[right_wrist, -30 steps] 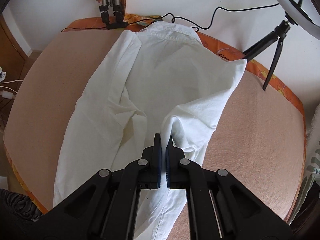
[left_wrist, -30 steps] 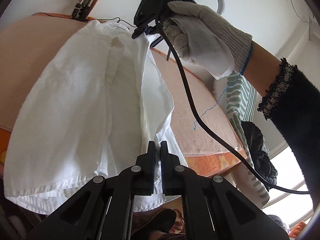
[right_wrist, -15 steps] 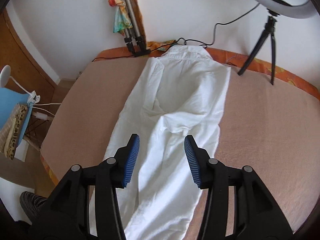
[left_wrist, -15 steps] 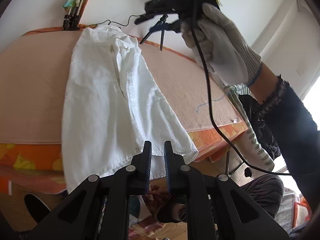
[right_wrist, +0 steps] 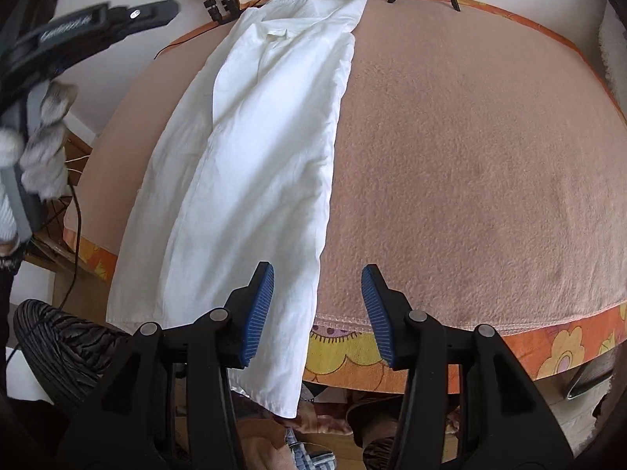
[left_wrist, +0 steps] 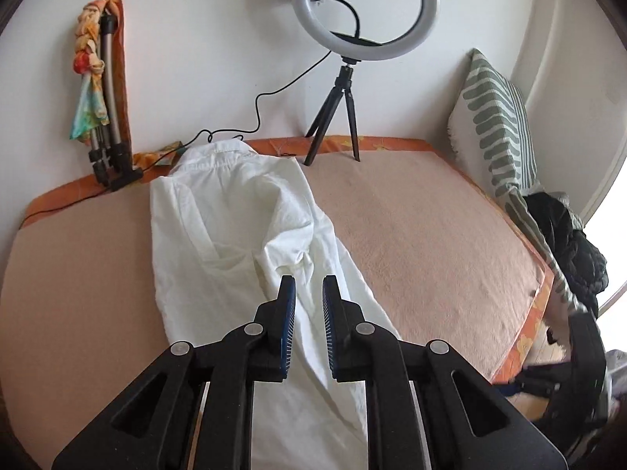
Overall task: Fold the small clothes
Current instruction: 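Grasp the shirt hem with the right gripper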
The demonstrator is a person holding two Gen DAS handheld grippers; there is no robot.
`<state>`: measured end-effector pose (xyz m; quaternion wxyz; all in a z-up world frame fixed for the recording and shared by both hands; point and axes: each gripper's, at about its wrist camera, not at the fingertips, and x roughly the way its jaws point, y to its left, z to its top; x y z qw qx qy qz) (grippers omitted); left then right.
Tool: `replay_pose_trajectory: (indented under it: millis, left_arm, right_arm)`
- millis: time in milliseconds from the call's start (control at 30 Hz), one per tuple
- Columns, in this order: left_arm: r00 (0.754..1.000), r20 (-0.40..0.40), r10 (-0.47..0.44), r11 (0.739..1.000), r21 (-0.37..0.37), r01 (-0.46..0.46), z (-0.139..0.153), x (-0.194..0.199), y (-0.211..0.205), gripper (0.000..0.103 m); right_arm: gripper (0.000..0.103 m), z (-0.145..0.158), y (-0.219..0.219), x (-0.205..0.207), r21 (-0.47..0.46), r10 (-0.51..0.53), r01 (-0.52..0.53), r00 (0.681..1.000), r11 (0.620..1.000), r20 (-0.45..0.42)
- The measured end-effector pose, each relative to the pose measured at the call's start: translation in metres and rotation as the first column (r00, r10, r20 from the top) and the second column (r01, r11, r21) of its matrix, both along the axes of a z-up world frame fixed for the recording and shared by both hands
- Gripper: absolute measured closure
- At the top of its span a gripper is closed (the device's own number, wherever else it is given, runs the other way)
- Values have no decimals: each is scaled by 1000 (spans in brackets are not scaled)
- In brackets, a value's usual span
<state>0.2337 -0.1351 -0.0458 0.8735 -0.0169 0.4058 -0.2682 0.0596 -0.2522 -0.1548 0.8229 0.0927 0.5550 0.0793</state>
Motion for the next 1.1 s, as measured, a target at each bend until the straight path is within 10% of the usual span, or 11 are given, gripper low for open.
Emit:
replay_pose_trajectory:
  millis: [333, 500, 600, 633, 800, 1100]
  left_arm:
    - [959, -280, 44, 996, 90, -20, -69, 147, -59, 82]
    - [927, -359, 107, 992, -17, -121, -97, 175, -48, 81]
    - [934, -344, 100, 992, -39, -120, -105, 175, -50, 86]
    - [939, -329, 104, 993, -20, -117, -106, 173, -52, 102]
    - [962, -175, 211, 978, 27, -209, -96, 164, -40, 102]
    - [964, -161, 214, 977, 31, -212, -81, 179, -39, 99]
  right_arm:
    - [54, -24, 0, -22, 79, -1, 3, 1000, 997, -23]
    - [68, -28, 9, -25, 85, 45, -43, 999, 995, -19]
    - [83, -29, 7, -26, 139, 43, -38, 999, 990, -33]
    - [87, -29, 6, -26, 141, 35, -31, 999, 990, -30]
    - [97, -30, -8, -35, 230, -16, 23, 999, 973, -36]
    - [98, -25, -26, -43, 320, -33, 47, 998, 946, -47]
